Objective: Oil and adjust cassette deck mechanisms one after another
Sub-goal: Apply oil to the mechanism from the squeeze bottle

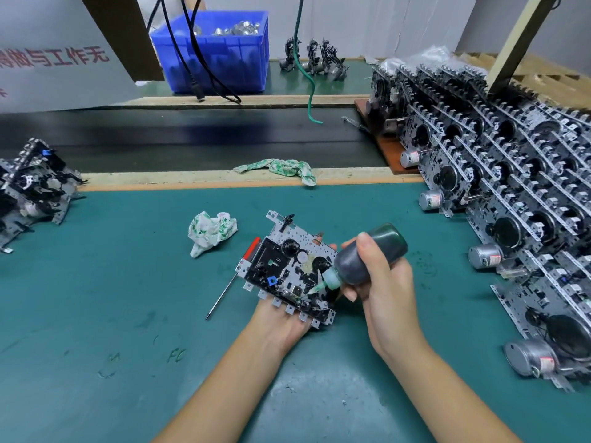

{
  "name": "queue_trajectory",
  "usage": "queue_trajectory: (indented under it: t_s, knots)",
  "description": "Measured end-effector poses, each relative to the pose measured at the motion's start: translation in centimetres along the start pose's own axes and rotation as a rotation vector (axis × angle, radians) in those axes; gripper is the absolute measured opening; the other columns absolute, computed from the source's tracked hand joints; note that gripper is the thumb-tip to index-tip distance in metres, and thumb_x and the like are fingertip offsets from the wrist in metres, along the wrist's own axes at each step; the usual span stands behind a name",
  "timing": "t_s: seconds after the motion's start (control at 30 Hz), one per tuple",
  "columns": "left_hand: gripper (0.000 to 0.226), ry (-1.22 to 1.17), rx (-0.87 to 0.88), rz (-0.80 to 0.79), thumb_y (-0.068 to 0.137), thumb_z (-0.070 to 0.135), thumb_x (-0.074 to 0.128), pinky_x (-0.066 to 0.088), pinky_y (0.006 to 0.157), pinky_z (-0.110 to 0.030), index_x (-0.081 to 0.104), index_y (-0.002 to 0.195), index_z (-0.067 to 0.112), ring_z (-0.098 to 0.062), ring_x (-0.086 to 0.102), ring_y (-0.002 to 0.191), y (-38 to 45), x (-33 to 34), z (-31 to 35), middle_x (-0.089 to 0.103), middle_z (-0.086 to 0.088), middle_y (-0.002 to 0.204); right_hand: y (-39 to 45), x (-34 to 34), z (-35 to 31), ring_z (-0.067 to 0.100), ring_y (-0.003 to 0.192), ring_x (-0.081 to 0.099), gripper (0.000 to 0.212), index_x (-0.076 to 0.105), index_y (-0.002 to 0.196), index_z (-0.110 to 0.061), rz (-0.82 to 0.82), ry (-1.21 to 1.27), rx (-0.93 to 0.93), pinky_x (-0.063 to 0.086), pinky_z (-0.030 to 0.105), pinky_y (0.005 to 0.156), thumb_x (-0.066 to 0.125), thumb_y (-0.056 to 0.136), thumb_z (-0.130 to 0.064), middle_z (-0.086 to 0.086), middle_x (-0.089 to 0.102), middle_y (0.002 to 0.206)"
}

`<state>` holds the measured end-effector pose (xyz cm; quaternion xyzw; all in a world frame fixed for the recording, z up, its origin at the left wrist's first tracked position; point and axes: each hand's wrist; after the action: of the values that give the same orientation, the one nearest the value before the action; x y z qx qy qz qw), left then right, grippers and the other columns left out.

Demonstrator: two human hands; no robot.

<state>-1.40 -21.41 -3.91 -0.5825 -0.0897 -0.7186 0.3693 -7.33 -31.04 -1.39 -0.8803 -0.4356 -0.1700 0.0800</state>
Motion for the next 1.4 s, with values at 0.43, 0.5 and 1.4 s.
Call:
queue_trajectory:
  t_s: [0.43, 0.5, 1.4]
  knots:
    - [0.029, -0.112, -0.063, 0.005, 0.063, 0.011, 0.064, 0.049, 0.065, -0.059, 0.073, 0.083, -0.007, -0.041, 0.069, 0.075, 0.3, -0.6, 0.0, 0.068, -0.03, 0.094, 0.3, -0.9, -0.8, 0.009, 0.057, 0.06, 0.039, 0.057, 0.086, -0.009, -0.009, 0.237, 0.055, 0.043, 0.018, 0.041, 0.069, 0.068, -0.042, -0.003, 0.064, 0.067]
    - [0.041, -0.15, -0.087, -0.009, 0.085, 0.02, 0.042, 0.047, 0.069, -0.062, 0.074, 0.088, -0.006, -0.043, 0.069, 0.08, 0.5, -0.7, 0.1, 0.067, -0.029, 0.1, 0.7, -1.2, -1.0, 0.011, 0.063, 0.063, 0.034, 0.061, 0.089, -0.01, -0.001, 0.276, 0.026, 0.051, 0.022, 0.048, 0.065, 0.072, -0.04, 0.0, 0.067, 0.072]
    - [0.03, 1.846, 0.72, 0.179, 0.08, 0.025, 0.074, 0.034, 0.076, -0.008, 0.058, 0.104, 0.033, -0.004, 0.051, 0.096, -2.6, -0.3, 2.9, 0.057, 0.028, 0.096, 0.2, -3.2, -1.6, 0.006, 0.078, 0.05, 0.038, 0.048, 0.1, -0.033, -0.011, -0.844, -0.566, 0.04, 0.018, 0.07, 0.075, 0.073, -0.038, -0.01, 0.053, 0.089]
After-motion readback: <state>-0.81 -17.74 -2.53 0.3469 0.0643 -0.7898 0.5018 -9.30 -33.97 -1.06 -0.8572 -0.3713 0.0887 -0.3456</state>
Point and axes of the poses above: each hand's wrist, its own y-axis towards the middle knuckle, its own x-axis out of the palm, z = x × y
